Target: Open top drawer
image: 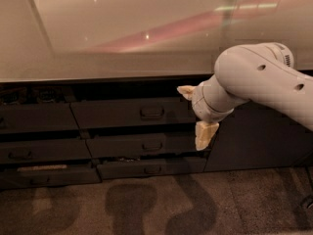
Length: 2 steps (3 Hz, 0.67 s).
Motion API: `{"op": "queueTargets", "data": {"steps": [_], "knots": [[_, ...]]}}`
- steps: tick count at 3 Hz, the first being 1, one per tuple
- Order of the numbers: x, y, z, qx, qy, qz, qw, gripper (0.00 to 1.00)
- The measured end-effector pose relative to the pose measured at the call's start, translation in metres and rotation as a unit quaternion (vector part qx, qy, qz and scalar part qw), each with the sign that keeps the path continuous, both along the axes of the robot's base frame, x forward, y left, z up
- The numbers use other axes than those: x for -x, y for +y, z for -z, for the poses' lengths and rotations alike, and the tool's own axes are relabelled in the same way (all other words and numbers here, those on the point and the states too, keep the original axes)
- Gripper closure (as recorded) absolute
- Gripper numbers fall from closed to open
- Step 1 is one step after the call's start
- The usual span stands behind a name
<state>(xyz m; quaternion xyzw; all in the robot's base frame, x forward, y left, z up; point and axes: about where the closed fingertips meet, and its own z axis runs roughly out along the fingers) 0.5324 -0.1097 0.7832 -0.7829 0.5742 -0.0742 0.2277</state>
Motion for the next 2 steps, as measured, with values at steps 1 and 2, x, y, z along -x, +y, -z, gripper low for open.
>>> {"op": "queueTargets", "data": {"steps": [1,2], "knots": [[0.0,0.0,0.0,0.0,0.0,0.0,1.0,0.0],[-0.017,-0.008,0.016,0.008,0.018,0.011,0.9997,0.0]]}}
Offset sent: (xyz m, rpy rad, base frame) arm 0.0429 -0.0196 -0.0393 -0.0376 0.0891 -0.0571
